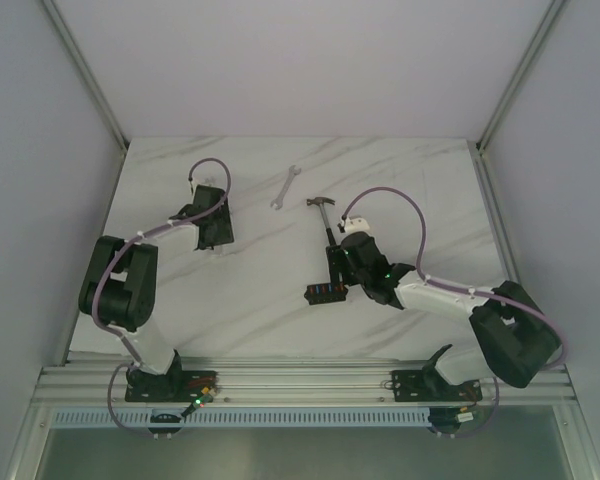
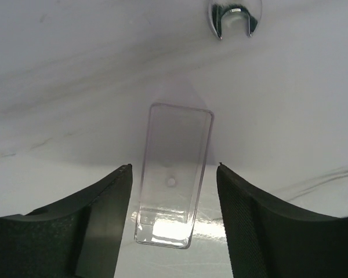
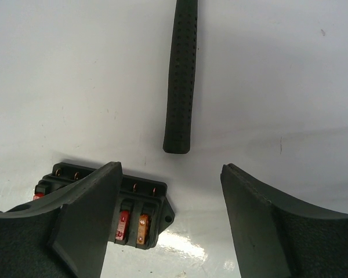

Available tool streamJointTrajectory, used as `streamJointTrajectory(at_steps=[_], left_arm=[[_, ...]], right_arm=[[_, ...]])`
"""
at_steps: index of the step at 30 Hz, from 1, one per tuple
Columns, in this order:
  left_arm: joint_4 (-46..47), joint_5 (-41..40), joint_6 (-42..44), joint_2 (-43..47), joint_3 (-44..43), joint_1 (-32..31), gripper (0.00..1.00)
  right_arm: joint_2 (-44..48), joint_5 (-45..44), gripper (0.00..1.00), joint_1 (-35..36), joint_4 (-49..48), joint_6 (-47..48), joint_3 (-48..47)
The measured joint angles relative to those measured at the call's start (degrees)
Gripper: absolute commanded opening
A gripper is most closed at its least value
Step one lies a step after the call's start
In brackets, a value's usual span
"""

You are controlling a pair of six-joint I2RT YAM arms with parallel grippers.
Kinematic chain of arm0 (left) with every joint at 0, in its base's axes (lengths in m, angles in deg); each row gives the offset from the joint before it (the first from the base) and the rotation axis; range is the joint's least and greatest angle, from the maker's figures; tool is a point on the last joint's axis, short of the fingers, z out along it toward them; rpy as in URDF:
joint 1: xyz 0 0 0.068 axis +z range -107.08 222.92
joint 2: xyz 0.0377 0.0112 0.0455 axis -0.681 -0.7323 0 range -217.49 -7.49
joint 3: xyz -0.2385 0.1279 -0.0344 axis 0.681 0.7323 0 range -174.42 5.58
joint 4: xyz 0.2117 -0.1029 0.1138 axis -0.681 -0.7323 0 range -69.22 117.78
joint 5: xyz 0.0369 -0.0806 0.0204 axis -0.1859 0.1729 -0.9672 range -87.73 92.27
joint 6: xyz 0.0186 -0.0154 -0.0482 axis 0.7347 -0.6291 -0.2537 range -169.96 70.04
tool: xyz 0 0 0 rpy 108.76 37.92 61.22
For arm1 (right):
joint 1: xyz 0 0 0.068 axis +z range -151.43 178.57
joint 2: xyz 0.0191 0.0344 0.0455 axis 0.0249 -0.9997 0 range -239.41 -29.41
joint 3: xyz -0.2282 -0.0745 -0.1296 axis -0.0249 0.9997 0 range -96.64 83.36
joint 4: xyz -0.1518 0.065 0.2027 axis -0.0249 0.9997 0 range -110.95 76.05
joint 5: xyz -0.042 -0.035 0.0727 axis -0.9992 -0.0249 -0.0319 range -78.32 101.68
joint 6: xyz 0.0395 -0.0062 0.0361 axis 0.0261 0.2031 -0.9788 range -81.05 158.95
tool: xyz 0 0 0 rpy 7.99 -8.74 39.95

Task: Snap on the fuse box
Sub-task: Pick up the fuse box cover from the center of the board.

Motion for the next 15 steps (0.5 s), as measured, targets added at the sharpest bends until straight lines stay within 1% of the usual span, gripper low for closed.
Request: streamJointTrajectory(at_steps=[2,4,10,15], left_arm=[[-0.17,0.81,0.22,-0.44,0.0,0.0,0.54],[-0.72,1.53,0.46,-0.52,0.0,0.0,0.49],[-2.1,2.45,1.09,1.25,0.0,-1.07,0.46],[-2.51,3.41,1.68,7.87,0.31,-5.99,0.45]], right_arm=[[-0.15,0.0,0.77,-0.04,0.0,0.0,0.0],[-0.15,-0.02,0.77,-0.04,-0.02,0.0,0.0],[-0.07,-0.31,0.78,-0.07,-0.02,-0.02,0.39],[1.51,-0.66,0.79,-0.61,0.11,-0.72,1.31]])
